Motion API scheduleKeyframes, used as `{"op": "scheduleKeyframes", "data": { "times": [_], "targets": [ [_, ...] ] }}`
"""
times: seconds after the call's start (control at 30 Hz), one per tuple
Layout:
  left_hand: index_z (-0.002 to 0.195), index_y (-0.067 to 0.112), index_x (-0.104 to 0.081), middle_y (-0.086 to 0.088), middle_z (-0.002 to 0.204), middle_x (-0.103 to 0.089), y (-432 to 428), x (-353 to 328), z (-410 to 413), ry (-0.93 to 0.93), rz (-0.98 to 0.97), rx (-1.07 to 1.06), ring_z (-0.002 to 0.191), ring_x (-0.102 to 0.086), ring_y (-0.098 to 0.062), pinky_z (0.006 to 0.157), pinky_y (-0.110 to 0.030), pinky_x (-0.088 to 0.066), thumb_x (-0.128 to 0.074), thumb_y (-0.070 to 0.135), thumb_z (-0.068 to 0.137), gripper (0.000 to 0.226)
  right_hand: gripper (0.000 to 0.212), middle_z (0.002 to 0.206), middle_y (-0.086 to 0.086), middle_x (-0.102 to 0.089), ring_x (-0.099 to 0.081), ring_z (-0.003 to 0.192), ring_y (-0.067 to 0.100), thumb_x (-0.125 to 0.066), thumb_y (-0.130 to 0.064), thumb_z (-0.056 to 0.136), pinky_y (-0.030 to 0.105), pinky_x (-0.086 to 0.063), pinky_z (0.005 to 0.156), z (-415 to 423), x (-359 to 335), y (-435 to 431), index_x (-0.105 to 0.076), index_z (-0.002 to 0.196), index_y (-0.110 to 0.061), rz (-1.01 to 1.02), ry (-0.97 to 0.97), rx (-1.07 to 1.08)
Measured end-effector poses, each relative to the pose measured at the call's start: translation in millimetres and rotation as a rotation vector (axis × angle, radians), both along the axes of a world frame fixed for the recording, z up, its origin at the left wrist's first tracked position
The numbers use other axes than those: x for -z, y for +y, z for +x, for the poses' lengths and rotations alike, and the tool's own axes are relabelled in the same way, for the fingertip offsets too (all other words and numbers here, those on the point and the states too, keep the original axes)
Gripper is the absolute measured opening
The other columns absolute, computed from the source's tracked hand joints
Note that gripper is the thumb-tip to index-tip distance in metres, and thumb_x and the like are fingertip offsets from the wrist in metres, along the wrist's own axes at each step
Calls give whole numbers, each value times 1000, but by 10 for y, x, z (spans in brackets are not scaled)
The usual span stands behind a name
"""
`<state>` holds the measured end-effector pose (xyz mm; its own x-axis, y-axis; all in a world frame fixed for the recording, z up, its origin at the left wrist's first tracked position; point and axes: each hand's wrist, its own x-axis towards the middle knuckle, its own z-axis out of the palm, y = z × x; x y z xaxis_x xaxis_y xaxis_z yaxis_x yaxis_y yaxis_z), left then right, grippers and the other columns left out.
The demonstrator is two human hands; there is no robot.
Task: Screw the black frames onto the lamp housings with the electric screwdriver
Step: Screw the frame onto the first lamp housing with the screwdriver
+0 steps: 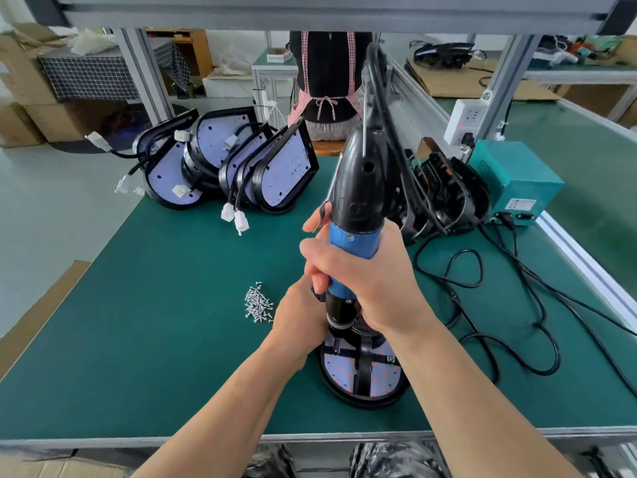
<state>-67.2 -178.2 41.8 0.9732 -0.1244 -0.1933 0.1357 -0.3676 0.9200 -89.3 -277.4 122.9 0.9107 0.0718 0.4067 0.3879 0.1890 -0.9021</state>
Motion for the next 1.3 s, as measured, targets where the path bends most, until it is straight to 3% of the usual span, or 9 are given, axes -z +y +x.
{"op": "scheduleKeyframes", "data": {
  "times": [0.17,0.27,0.4,0.6,0.77,0.83,0.93,1.2,1.3],
  "targets": [
    [102,32,-62,6,87,-71,34,33,46,-12,65,33,92,-68,-18,87,-49,-57,-57,44,69,36,11,58,6,-59,-59,57,16,-72,-14,80,26,-50,69,-25,-156,-76,-64,77,-8,54,-69,-84],
    [110,37,-66,17,89,-75,54,68,53,37,-8,5,89,-71,-7,85,-38,-57,-79,44,65,48,13,62,4,-59,-56,52,15,-71,-13,81,25,-49,60,-16,-341,-260,-69,82,-26,173,-122,-38],
    [122,36,-63,15,100,-77,54,76,58,91,-118,-4,98,-73,-11,95,-40,-55,-84,60,54,75,17,64,4,-58,-51,49,18,-72,-9,83,28,-45,53,-10,-415,-653,-68,77,-24,301,-66,257],
    [113,38,-67,14,99,-77,37,119,77,87,-163,-29,96,-74,-12,97,-44,-54,-84,60,55,65,19,66,3,-62,-53,47,16,-74,-16,90,26,-48,50,0,-153,-1347,-56,89,-13,332,172,770],
    [116,31,-64,13,98,-77,2,119,90,87,-160,-115,96,-74,-14,96,-45,-55,-83,63,51,75,24,95,7,-58,-65,59,16,-70,-21,94,25,-51,48,88,272,-1896,-54,106,-8,353,450,884],
    [111,32,-65,14,95,-77,-3,121,90,77,-160,-141,94,-74,-13,96,-45,-55,-79,63,55,65,30,102,7,-59,-68,78,19,-70,-18,94,28,-56,53,119,472,-1989,-51,116,-7,321,536,918],
    [102,38,-65,19,92,-76,-15,143,76,36,-145,-187,95,-72,-10,96,-44,-54,-69,63,61,49,45,100,11,-60,-64,75,20,-73,-17,91,39,-61,70,157,735,-2006,-48,127,-2,262,637,960],
    [92,45,-64,21,88,-75,-37,168,9,-65,-79,-228,91,-71,-9,93,-43,-54,-64,59,71,26,26,80,6,-47,-43,68,25,-68,-18,90,33,-39,59,141,950,-1853,-43,87,-11,-50,618,1094],
    [93,43,-64,19,88,-75,-41,176,7,-73,-74,-228,91,-71,-10,92,-43,-54,-64,60,72,27,25,92,5,-42,-40,76,21,-64,-16,93,35,-43,73,135,960,-1764,-39,89,-15,-192,593,1090]
  ]
}}
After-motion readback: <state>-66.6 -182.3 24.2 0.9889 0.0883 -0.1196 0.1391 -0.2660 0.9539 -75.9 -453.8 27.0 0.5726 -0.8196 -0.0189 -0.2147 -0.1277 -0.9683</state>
